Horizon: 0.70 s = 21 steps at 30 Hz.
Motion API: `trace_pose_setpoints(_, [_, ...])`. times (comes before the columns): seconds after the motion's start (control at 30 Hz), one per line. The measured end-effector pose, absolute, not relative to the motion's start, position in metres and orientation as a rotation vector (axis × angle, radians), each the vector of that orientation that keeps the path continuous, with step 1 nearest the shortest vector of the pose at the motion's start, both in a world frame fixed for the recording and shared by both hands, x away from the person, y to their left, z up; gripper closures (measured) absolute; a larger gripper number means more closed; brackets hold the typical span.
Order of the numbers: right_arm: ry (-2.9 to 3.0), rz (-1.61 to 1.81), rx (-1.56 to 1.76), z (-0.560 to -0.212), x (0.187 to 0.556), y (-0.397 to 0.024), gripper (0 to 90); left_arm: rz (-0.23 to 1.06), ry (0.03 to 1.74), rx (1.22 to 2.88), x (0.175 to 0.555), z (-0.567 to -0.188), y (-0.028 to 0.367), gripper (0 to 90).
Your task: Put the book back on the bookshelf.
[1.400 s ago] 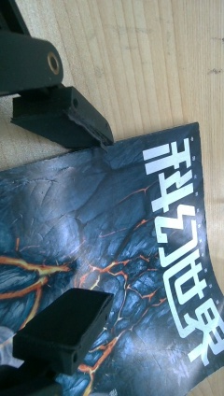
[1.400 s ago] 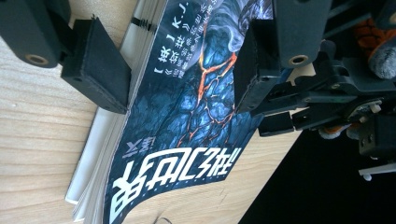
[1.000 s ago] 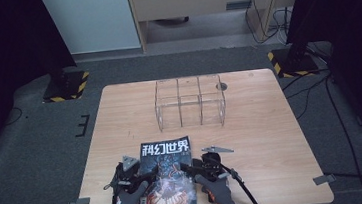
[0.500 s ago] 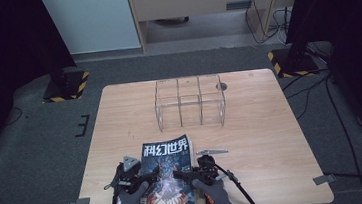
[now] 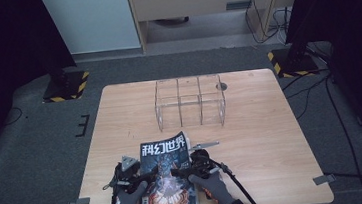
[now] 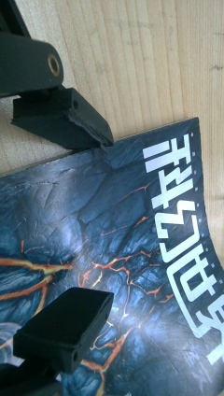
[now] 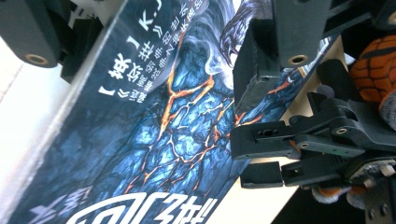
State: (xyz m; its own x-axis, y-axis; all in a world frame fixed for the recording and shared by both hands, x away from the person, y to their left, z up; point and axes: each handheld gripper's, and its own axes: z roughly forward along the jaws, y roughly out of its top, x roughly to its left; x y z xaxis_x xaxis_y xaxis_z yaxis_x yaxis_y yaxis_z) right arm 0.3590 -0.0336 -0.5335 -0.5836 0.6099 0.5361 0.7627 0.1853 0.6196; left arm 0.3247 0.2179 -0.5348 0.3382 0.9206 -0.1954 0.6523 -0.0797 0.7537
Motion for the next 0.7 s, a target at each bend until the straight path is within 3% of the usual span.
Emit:
trace_pose_setpoints(0.33, [-2.332, -1.337, -1.278, -0.5322, 0.3561, -0.0269, 45.4, 0.409, 1.388, 1.803, 0.3249, -0.5349, 0.2204, 20.3])
trace_pose_setpoints(0.7, [-2.357, -1.287, -1.321, -0.5308, 0.3584, -0.031, 68.1, 0.387, 1.385, 1.789, 0.325, -0.535, 0.2232, 19.8])
